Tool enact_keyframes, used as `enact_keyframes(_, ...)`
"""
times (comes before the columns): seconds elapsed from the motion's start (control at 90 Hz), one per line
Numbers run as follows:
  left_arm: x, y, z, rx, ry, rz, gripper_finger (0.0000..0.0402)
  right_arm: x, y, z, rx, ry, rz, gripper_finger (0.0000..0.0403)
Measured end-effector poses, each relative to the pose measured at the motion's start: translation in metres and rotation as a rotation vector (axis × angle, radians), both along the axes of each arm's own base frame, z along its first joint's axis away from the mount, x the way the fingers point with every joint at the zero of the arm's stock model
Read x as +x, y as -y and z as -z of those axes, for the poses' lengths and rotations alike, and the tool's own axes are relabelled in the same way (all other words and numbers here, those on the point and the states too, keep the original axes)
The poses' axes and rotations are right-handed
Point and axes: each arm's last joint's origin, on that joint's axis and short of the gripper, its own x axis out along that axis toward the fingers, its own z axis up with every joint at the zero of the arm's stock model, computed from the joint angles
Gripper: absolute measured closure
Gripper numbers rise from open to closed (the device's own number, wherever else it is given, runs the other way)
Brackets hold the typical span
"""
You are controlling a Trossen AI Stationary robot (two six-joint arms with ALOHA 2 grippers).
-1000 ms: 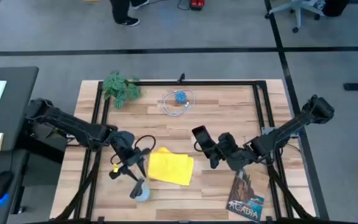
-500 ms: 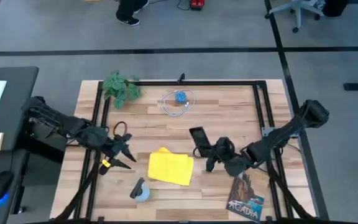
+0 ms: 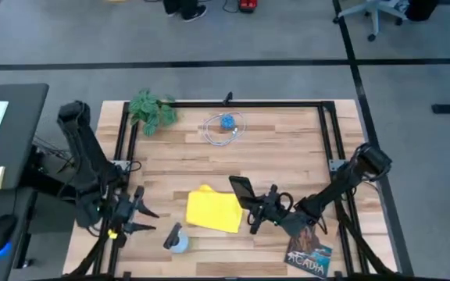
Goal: Apply microfiber cloth
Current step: Spray the cellphone with the cleaning bottle
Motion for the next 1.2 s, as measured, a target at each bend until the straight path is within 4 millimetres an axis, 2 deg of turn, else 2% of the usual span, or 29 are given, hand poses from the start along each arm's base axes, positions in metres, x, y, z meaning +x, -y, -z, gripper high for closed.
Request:
enact_keyframes(0.133,0.0,0.017,0.013,-0.049,-0.028,0.009,0.0267,0.012,-0.006,0.006,-0.003,-0.002,-0.001,0.039)
enact_keyframes(0.278,0.003,0.026,0.026,-0.063,-0.064,-0.008,0.0267,0.033,-0.012,0.013,-0.046,-0.033,-0.041,0.039)
enact_keyframes(0.444,0.006,0.023,0.025,0.028,-0.012,-0.073,0.0267,0.051,-0.01,-0.001,-0.133,-0.048,-0.116,0.039)
enact_keyframes(0.578,0.003,0.006,0.005,0.172,0.116,-0.26,0.0267,0.055,0.0,-0.025,-0.217,-0.044,-0.151,0.039)
enact_keyframes(0.656,-0.001,-0.01,-0.014,0.226,0.162,-0.348,0.0267,0.059,0.008,-0.041,-0.269,-0.052,-0.185,0.039)
enact_keyframes(0.778,-0.005,-0.041,-0.044,0.205,0.203,-0.343,0.0267,0.067,0.024,-0.061,-0.316,-0.164,-0.289,0.039)
enact_keyframes(0.867,-0.007,-0.063,-0.058,0.202,0.249,-0.306,0.0267,0.074,0.037,-0.074,-0.337,-0.27,-0.309,0.039)
enact_keyframes(1.0,-0.004,-0.082,-0.066,0.273,0.301,-0.28,0.0267,0.082,0.052,-0.09,-0.359,-0.334,-0.293,0.039)
enact_keyframes(1.2,0.014,-0.088,-0.059,0.382,0.284,-0.282,0.0266,0.093,0.071,-0.104,-0.338,-0.253,-0.362,0.039)
